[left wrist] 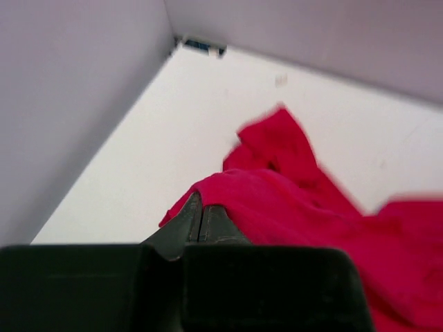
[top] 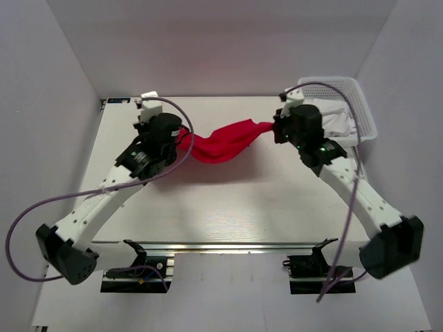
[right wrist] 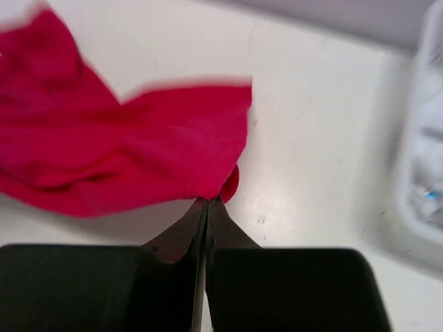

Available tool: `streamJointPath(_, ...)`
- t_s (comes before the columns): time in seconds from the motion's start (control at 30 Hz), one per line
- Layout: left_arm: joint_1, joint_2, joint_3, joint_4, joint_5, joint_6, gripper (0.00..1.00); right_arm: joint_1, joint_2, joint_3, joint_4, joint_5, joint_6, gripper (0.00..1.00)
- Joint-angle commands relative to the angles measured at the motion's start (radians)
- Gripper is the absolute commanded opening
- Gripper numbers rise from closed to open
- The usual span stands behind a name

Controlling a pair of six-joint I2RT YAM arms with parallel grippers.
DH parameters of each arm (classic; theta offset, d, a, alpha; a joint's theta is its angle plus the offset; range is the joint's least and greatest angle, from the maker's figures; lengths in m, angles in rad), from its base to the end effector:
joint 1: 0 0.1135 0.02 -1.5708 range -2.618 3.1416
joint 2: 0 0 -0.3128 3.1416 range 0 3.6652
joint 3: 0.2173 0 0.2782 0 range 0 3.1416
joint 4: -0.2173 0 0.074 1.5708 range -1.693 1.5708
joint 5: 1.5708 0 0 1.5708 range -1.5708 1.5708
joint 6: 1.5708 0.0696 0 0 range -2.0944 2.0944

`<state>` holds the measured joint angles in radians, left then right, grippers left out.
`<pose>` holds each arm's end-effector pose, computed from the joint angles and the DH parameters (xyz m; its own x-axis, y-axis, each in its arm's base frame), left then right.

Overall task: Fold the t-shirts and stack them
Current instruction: Flatten out the tshirt

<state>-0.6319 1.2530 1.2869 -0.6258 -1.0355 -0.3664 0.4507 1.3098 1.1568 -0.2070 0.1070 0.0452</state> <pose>0.2634 -0.1186 0.4187 -0.3219 0.0092 -0.9467 -0.4177 0.8960 0.1507 0.3191 0.1462 0.3831 -0.3323 -0.1109 -0.9366 -0.3284 0.9445 0.0047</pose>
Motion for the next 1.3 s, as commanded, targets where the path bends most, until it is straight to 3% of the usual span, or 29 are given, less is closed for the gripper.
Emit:
streamJointPath(0.0,0.003,-0.146,0.063,0.161,-0.115,0.115,0.0,-0.007,-0.116,0.087,0.023,0.095,0.032,0.0)
streamJointPath(0.2,0.003,-0.308,0.101,0.371,-0.143,0.32,0.0,-0.014,-0.268,0.225,0.004,0.282,-0.007,0.0)
streamJointPath(0.33,0.003,-0.401,0.111,0.451,-0.133,0.423,0.0,-0.01,-0.336,0.305,-0.037,0.29,-0.039,0.0)
streamJointPath(0.5,0.003,-0.446,0.184,0.416,0.012,0.423,0.0,-0.01,-0.418,0.348,-0.074,0.226,-0.087,0.0)
streamJointPath(0.7,0.003,-0.373,0.203,0.455,0.055,0.489,0.0,-0.01,-0.431,0.316,-0.066,0.275,-0.084,0.0)
streamJointPath(0.87,-0.008,-0.224,0.281,0.539,-0.126,0.589,0.0,-0.012,-0.351,0.355,-0.066,0.383,-0.097,0.0)
streamJointPath(1.27,-0.017,-0.306,0.304,0.445,0.13,0.547,0.0,-0.01,-0.448,0.376,-0.066,0.303,-0.136,0.0)
